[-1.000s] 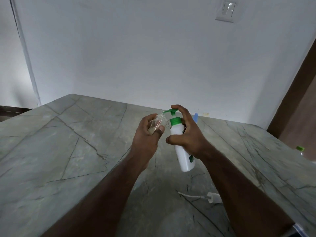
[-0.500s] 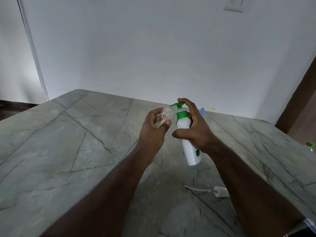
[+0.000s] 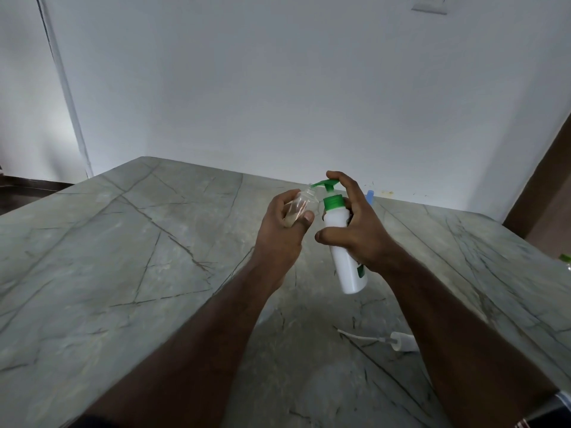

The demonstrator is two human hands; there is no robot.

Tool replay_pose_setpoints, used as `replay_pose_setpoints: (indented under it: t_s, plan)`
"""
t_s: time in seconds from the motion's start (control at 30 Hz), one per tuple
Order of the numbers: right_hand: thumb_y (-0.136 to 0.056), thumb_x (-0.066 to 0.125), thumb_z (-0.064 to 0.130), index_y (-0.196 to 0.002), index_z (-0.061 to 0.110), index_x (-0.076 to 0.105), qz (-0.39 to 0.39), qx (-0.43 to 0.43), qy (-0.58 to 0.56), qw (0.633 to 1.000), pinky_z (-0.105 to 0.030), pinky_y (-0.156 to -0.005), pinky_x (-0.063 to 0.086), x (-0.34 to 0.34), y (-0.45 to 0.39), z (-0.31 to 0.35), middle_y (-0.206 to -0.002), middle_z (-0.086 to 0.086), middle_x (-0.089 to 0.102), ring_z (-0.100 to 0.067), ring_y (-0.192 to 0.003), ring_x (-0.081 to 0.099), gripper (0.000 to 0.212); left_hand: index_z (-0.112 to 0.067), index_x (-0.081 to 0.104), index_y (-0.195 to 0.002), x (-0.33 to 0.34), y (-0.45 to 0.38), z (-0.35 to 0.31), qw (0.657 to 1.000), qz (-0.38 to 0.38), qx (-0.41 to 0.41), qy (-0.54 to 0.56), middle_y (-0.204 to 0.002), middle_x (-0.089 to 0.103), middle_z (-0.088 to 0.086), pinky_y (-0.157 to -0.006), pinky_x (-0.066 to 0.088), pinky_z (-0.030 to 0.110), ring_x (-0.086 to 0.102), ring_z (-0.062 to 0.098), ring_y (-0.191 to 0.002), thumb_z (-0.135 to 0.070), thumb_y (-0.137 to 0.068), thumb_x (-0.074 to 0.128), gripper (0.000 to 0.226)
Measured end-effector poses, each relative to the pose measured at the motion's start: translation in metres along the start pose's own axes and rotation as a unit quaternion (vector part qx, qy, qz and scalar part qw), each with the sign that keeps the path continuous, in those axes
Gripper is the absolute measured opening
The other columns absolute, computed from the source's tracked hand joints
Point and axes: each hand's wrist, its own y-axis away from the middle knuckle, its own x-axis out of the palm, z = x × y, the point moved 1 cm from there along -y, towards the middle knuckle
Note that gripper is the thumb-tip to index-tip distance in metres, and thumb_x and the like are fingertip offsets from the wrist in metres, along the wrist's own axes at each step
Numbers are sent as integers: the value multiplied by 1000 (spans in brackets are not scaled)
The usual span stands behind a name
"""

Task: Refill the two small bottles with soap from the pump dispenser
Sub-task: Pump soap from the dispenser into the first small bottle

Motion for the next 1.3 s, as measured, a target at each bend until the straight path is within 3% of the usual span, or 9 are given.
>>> replay_pose_setpoints:
  t_s: [0.1,0.27,0.4,0.5,0.6,0.7,0.87,1.13,1.3]
  plan:
    - [-57,77,14,-137,40,30,-1,2,1,1000,-16,-62,52,-1,0,0,-120,11,50,-17,-87,61,96,-32,48,-136,0,-1,0,1000,1,-2,1,-130,55,-12,-98,52,33,55,8,-116,-24,-95,65,44]
    - [-64,81,-2,-133,33,37,-17,-7,-1,1000,-17,-61,53,-4,-1,-3,-116,13,53,-17,-85,61,88,-30,49,-135,1,1,1,1000,8,5,-4,-127,57,-12,-93,51,26,56,7,-114,-22,-95,66,44]
    - [-59,79,10,-135,39,32,-5,-3,-4,1000,-17,-62,53,-1,-1,-1,-120,11,50,-17,-86,61,93,-29,49,-137,1,0,0,1000,3,-1,-2,-133,56,-9,-100,52,36,55,11,-119,-23,-95,65,46]
    - [-56,76,16,-136,45,28,-4,4,-1,1000,-13,-61,52,1,0,1,-117,24,46,-15,-88,60,97,-28,48,-139,0,1,-1,1000,2,-1,3,-133,56,-8,-101,52,39,55,12,-120,-23,-96,65,47]
    - [-56,76,16,-136,45,28,-6,4,5,1000,-13,-62,53,0,-1,0,-117,27,45,-15,-89,60,97,-29,48,-138,0,1,-2,1000,-1,2,-5,-131,54,-11,-101,52,36,54,10,-119,-23,-96,65,46]
    - [-57,77,13,-137,41,30,-3,3,6,1000,-17,-63,53,-1,-1,-2,-120,13,50,-18,-87,61,96,-29,48,-138,0,1,-2,1000,-1,2,-5,-130,54,-12,-99,52,32,54,10,-119,-22,-96,65,46]
    - [-57,79,12,-132,36,37,-16,-4,-4,1000,-19,-62,54,-3,-1,-4,-118,12,53,-17,-85,61,89,-27,48,-137,1,2,-2,1000,9,6,-11,-125,55,-13,-83,47,16,56,3,-108,-22,-96,65,45]
    - [-65,80,5,-140,43,26,-4,1,11,1000,-16,-64,51,0,-1,-4,-117,28,42,-14,-91,58,100,-28,50,-137,-1,1,-2,1000,-2,0,9,-127,58,-11,-99,53,37,57,6,-114,-22,-95,66,45]
    - [-59,77,15,-142,42,25,-6,2,7,1000,-20,-67,53,0,0,0,-127,12,44,-15,-92,59,102,-30,47,-136,0,2,-3,1000,2,-16,5,-128,55,-11,-100,53,41,56,10,-116,-25,-96,64,44]
